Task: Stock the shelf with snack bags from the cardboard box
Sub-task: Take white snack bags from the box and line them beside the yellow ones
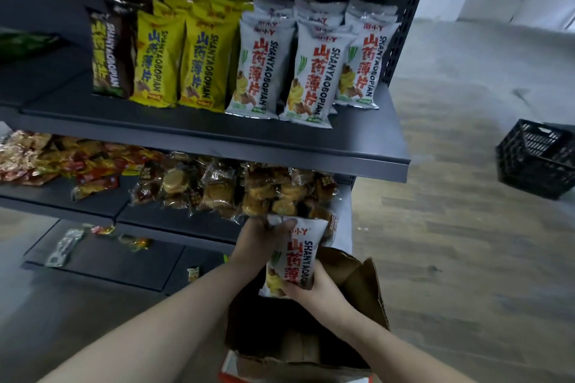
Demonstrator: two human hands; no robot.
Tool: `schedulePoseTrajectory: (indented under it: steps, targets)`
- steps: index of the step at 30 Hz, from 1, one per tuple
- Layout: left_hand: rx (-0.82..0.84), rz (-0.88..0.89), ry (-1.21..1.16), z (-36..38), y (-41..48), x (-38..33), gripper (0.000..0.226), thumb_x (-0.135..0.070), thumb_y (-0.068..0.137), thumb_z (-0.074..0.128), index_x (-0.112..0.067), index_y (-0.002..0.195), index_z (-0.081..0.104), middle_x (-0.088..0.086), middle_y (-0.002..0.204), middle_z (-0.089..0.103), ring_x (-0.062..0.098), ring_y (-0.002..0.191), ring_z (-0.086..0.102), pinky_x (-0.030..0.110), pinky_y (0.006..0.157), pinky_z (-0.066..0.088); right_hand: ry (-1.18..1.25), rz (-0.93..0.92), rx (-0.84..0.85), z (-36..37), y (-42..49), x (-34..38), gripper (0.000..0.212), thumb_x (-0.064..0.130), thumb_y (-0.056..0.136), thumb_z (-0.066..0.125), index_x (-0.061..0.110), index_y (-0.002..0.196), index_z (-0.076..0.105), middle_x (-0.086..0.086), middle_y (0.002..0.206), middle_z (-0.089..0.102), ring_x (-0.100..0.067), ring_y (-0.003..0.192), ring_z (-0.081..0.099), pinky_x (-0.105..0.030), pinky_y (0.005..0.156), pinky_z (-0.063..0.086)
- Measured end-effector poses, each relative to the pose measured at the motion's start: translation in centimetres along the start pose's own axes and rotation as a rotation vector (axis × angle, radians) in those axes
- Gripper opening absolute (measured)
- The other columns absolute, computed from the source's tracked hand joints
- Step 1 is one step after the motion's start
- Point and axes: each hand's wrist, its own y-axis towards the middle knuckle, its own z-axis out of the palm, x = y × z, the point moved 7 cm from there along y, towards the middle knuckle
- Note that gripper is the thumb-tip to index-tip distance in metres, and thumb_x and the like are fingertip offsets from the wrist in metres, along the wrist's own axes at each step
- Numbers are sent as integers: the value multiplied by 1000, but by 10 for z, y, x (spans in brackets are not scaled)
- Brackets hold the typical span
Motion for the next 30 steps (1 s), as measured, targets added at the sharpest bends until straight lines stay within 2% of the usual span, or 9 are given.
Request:
schedulePoseTrajectory:
  steps: [7, 10, 12, 15, 19, 22, 25, 28, 30]
  targets:
    - [-35, 186, -168, -33, -21, -69, 30, -25, 92, 56, -6, 70, 55, 7, 65, 59, 13, 62, 58, 25, 61, 45, -78, -127, -46, -9, -11, 69, 69, 45, 66, 76, 21, 125, 50, 4, 115, 68, -9, 105, 65, -37, 95, 53]
    - [-157, 363, -79, -51, -31, -108, 32, -22, 93, 56, -17, 62, 55, -9, 55, 59, -3, 51, 54, 16, 52, 41, -124, -225, -121, -11, -22, 108, 44, 31, 81, 73, 26, 118, 49, 14, 103, 67, 5, 92, 64, -11, 77, 52]
    - [-263, 482, -23, -61, -37, -134, 29, -23, 93, 55, -18, 65, 56, -10, 58, 59, -3, 54, 53, 18, 52, 40, -172, -343, -247, -15, -31, 141, 36, 28, 85, 69, 35, 109, 43, 21, 98, 61, 15, 85, 59, -4, 67, 47]
    - [-368, 612, -32, -71, -45, -171, 31, -23, 94, 53, -17, 64, 52, -6, 60, 57, 0, 57, 50, 16, 52, 37, -139, -497, -340, -13, -39, 182, 32, 25, 88, 64, 40, 102, 40, 19, 104, 59, 15, 93, 57, -14, 79, 51]
    - [-400, 644, -163, -79, -39, -207, 26, -31, 96, 49, -14, 85, 66, -3, 80, 69, 7, 77, 64, 25, 66, 49, -12, -569, -390, -18, -40, 219, 25, 27, 93, 57, 40, 109, 41, 29, 101, 58, 21, 92, 54, -5, 75, 46]
    - [-362, 573, -268, -81, -21, -222, 35, -36, 97, 47, -14, 72, 60, 0, 72, 67, 13, 67, 63, 25, 58, 48, -12, -581, -422, -29, -32, 239, 22, 37, 94, 53, 38, 115, 45, 28, 105, 59, 18, 95, 56, -7, 80, 44]
    - [-264, 488, -415, -80, -5, -233, 42, -42, 97, 43, -12, 71, 56, 5, 73, 68, 16, 68, 66, 31, 64, 52, -45, -589, -460, -42, -25, 255, 16, 38, 95, 50, 38, 111, 48, 30, 101, 59, 22, 89, 56, -1, 74, 43]
    - [-161, 526, -339, -74, -1, -248, 36, -44, 99, 33, -27, 78, 57, -9, 77, 65, 1, 71, 62, 9, 63, 48, -19, -607, -568, -59, -21, 266, 19, 41, 95, 48, 32, 112, 54, 20, 103, 65, 8, 93, 62, -17, 81, 52]
    - [-55, 560, -243, -62, 0, -253, 27, -41, 99, 34, -33, 80, 51, -16, 76, 56, -9, 68, 57, 3, 59, 42, 41, -618, -651, -74, -18, 274, 30, 41, 96, 47, 25, 120, 56, 17, 106, 67, 5, 95, 63, -15, 80, 52]
